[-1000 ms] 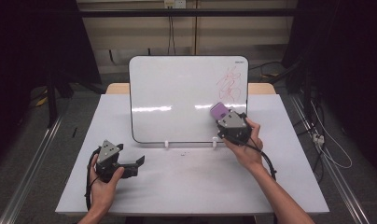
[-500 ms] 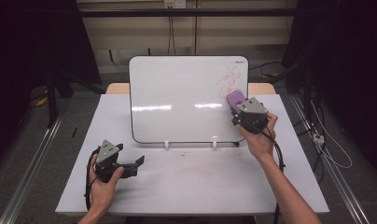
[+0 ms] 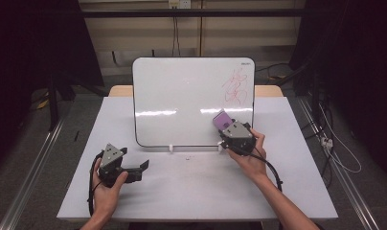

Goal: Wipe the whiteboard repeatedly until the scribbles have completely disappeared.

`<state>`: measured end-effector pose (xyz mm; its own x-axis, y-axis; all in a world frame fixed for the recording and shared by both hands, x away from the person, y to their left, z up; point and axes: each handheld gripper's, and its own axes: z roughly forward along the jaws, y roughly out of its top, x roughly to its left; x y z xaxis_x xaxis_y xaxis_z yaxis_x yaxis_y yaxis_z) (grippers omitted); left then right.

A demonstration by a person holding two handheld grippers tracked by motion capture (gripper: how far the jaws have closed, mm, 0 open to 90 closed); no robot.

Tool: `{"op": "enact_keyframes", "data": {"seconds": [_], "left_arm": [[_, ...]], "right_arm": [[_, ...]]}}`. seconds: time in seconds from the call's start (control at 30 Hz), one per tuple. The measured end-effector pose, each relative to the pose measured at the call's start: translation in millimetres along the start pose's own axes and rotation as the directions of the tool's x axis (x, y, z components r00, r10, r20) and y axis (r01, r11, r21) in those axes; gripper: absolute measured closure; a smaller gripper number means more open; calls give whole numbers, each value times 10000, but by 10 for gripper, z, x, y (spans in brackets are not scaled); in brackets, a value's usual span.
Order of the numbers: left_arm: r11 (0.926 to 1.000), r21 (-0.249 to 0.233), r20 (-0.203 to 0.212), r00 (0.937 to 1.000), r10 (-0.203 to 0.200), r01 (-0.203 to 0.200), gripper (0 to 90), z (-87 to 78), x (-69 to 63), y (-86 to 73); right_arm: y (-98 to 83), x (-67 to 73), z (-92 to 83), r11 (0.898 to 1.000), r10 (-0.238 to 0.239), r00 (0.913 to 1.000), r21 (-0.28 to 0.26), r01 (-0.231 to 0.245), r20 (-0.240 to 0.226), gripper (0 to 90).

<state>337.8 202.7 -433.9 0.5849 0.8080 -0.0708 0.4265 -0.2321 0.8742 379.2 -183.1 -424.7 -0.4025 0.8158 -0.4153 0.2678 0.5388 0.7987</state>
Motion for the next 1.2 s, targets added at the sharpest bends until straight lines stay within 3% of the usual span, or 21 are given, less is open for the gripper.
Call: {"op": "enact_keyframes", "data": {"seconds": [0.13, 0.23, 0.43, 0.77, 0.93, 1.07, 1.2], "left_arm": [[10000, 15, 6, 10000, 20, -20, 60, -3, 11, -5], [10000, 41, -6, 10000, 32, -32, 60, -7, 13, -5], [10000, 36, 25, 10000, 38, -38, 60, -1, 6, -1], [10000, -9, -9, 10000, -48, 48, 60, -16, 27, -11], [10000, 23, -7, 10000, -45, 45, 60, -7, 33, -13], [10000, -25, 14, 10000, -40, 40, 60, 18, 5, 16], [10000, 29, 56, 10000, 4, -4, 60, 25, -8, 14]], "right_arm": [[-21, 109, -10, 9992, -375, 9989, 127, 378, -287, 419], [-3, 44, 0, 10000, -72, 9995, 63, 74, -301, 419], [172, -281, 54, 9963, 860, 9962, -57, -859, 145, 419], [421, -688, 132, 9883, 1518, 9839, -271, -1499, 945, 419], [505, -877, 146, 9877, 1559, 9775, -296, -1532, 1423, 419], [571, -979, 154, 9842, 1771, 9699, -300, -1746, 1669, 419], [568, -926, 162, 9874, 1582, 9748, -283, -1556, 1572, 419]]}}
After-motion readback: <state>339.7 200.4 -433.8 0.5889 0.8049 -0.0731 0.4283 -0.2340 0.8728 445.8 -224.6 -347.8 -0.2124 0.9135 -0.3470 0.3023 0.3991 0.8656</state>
